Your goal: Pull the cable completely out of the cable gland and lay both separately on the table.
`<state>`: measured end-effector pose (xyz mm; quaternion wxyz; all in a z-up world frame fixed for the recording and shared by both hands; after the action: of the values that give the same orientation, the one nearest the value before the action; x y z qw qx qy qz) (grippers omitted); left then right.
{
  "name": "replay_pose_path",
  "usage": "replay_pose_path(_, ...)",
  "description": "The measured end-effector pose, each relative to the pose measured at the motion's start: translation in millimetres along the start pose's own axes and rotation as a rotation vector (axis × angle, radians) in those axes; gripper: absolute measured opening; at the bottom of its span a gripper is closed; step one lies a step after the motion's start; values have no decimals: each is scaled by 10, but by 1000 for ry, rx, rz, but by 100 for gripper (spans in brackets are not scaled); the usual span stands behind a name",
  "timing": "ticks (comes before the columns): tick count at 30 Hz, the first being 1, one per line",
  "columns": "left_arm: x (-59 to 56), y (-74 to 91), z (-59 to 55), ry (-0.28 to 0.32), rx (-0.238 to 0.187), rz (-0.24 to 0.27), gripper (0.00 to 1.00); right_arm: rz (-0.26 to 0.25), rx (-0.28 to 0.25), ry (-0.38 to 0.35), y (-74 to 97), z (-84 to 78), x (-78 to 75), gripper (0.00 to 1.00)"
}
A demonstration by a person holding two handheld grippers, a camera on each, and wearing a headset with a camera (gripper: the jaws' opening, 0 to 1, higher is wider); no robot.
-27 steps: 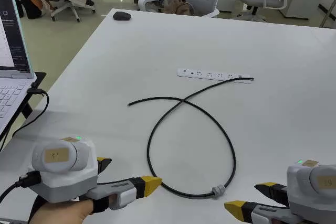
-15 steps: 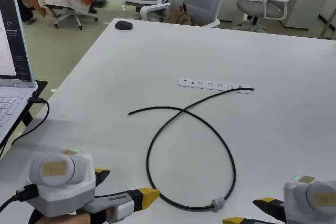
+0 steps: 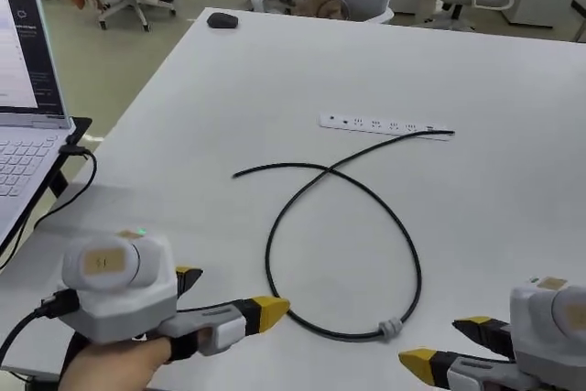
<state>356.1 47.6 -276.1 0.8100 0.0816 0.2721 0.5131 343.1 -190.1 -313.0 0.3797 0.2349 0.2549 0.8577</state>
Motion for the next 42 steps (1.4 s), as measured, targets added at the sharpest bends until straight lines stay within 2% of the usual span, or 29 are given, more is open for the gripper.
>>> replay_pose_path(9,8,4,15,-2,-6,3,83,-15,-4,-7,13,4,-34,60)
replay_pose_path(18,53,29,36,7,-21,16,83,-1,2,10,-1,2,25,60)
replay_pose_path(28,-1,21,29,19,-21,-5,83,-7,-2,8,18,-1,2,59)
replay_pose_path(42,-12,25,34,24,-24,-2,82,22,-1,31,-1,25,64,59)
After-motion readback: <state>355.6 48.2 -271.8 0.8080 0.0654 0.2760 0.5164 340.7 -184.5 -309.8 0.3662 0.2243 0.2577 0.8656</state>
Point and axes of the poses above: the centre of the closed fingertips' face, and the gripper's own axes: y roughly backward along the fingers, x roughly to its left, z roughly out of its top, the point moved 2 cm from there along y, roughly backward along the fingers, and after that the axes turned 8 degrees about -x, right-handed, at the moved point
